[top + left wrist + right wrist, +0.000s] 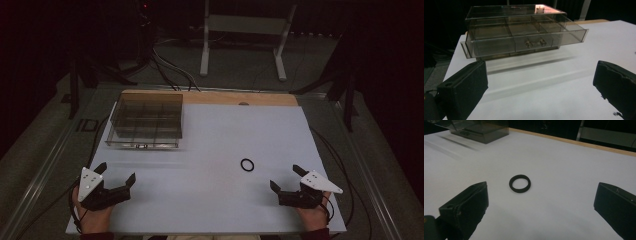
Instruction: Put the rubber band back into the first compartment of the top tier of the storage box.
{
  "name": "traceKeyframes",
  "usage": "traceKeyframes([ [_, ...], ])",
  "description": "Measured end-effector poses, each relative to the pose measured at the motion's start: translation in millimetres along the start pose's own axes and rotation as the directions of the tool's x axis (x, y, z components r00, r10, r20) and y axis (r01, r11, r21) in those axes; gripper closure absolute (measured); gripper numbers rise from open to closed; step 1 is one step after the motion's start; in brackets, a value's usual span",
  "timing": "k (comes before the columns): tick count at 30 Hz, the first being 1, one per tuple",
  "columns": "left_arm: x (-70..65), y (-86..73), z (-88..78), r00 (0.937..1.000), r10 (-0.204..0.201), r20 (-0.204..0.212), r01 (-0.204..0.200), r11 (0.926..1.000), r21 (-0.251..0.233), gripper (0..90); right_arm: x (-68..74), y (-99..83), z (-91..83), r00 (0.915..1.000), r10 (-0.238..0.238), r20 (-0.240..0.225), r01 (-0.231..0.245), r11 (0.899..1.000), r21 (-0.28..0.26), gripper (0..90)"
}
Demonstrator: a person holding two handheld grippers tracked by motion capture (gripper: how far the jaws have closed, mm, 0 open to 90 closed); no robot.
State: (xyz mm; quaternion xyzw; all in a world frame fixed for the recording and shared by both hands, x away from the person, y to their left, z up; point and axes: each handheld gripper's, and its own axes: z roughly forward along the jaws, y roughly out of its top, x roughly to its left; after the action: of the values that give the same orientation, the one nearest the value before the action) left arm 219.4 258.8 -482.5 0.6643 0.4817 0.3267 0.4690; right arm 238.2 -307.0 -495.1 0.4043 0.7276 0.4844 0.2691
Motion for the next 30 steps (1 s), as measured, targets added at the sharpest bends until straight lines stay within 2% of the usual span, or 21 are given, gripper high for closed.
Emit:
traceKeyframes([
  [9,-0.4,4.8,-0.1,0.9997,-0.017,-0.020,0.017,0.9998,0.013,0.6,-1.8,-1.9,-1.1,0.9998,0.014,0.014,-0.014,1.000,0.002,0.0],
  [15,-3.4,12.8,1.5,0.9999,-0.013,0.006,0.013,0.9997,0.021,0.6,-3.3,-2.3,-5.0,0.9994,0.030,0.015,-0.030,0.999,-0.027,0.0],
  [22,-7.1,25.4,3.7,0.9996,-0.015,0.024,0.015,0.9997,0.020,0.6,-3.1,-2.8,-5.7,0.9997,0.023,0.004,-0.022,0.998,-0.058,0.0],
  [25,-9.8,31.9,6.1,0.9994,-0.017,0.031,0.016,0.9998,0.011,0.6,-2.9,-3.2,-5.5,0.9996,0.021,0.016,-0.020,0.999,-0.049,0.0],
  [30,-16.5,43.7,14.4,0.9986,0.003,0.052,-0.003,1.0000,0.007,0.6,-3.1,-2.2,-6.2,0.9980,0.053,0.032,-0.053,0.998,-0.023,0.0],
])
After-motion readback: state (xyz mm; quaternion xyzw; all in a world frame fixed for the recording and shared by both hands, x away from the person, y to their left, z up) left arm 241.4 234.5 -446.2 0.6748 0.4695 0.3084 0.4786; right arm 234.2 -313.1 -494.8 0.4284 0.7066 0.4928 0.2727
